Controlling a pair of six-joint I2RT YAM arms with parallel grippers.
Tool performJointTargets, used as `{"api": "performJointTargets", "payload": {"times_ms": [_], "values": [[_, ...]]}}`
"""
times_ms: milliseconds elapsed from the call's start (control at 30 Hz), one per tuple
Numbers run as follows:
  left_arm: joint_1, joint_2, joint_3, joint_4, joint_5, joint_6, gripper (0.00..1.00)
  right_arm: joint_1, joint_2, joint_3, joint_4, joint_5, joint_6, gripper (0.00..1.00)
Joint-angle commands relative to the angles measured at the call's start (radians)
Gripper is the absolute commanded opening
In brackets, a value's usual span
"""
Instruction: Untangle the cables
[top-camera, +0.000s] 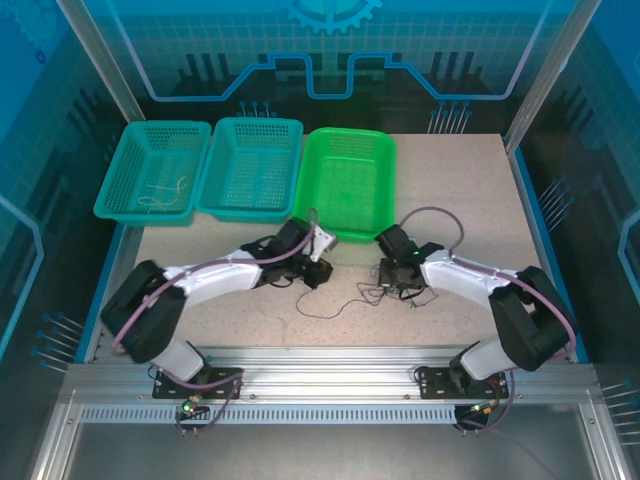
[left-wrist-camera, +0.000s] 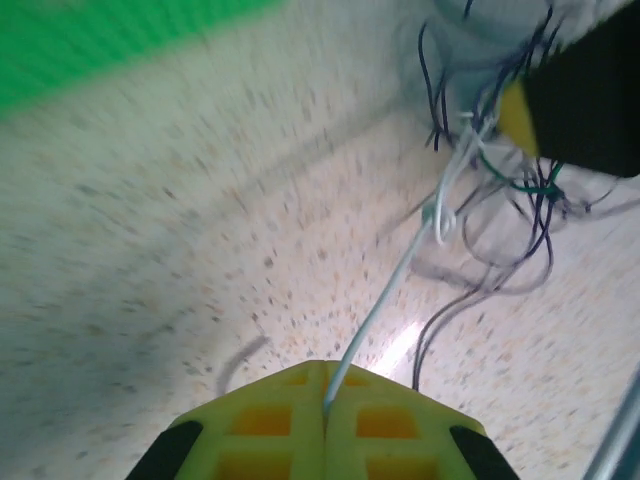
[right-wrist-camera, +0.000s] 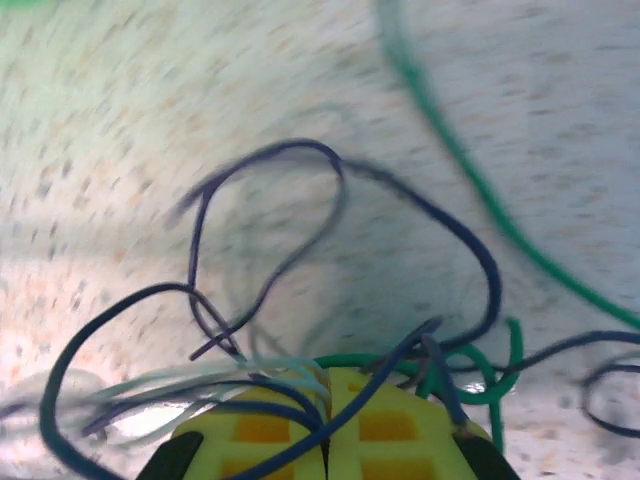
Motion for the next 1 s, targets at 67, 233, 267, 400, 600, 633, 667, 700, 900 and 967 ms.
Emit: {"api": "performJointTargets", "payload": {"times_ms": [67,233,267,400,600,633,667,700,900,967], "values": [[0.114,-0.213,-0.059,0.002,-0.099,-0.094,0.00,-0.270,-0.113,-0.154,-0.061,-0.022,0.123,0.00],[0.153,-0.321,-0.047,-0.077,-0.189,-0.121,0.00,-0.387,-0.165,-0.189,-0.068,-0.050,0.109,0.00],[0.169,-0.342,-0.037,-0.094,-0.200,-0.137,0.00,-0.400,-0.166,-0.191,-0.073,-0.049,0.111,0.00],[0.239,-0.409,0.053,-0.184,-0.201,-0.142,0.00,-0.438,-0.148,-0.171,-0.071,-0.094,0.100,0.00],[0.269,-0.393,0.356,-0.341,-0.221,-0.028,0.00,-0.427,-0.116,-0.127,-0.046,-0.180,0.043,0.00],[0.284,-0.381,0.414,-0.364,-0.239,-0.003,0.00,-0.421,-0.113,-0.119,-0.052,-0.190,0.034,0.00],[0.304,-0.363,0.478,-0.382,-0.251,0.021,0.00,-0.415,-0.113,-0.111,-0.056,-0.198,0.026,0.00],[0.327,-0.343,0.534,-0.399,-0.255,0.037,0.00,-0.407,-0.115,-0.104,-0.059,-0.200,0.021,0.00],[0.464,-0.146,0.969,-0.477,-0.248,0.150,0.00,-0.374,-0.148,-0.068,-0.095,-0.197,0.000,0.00],[0.521,-0.084,1.101,-0.476,-0.243,0.168,0.00,-0.365,-0.161,-0.061,-0.106,-0.191,-0.004,0.00]]}}
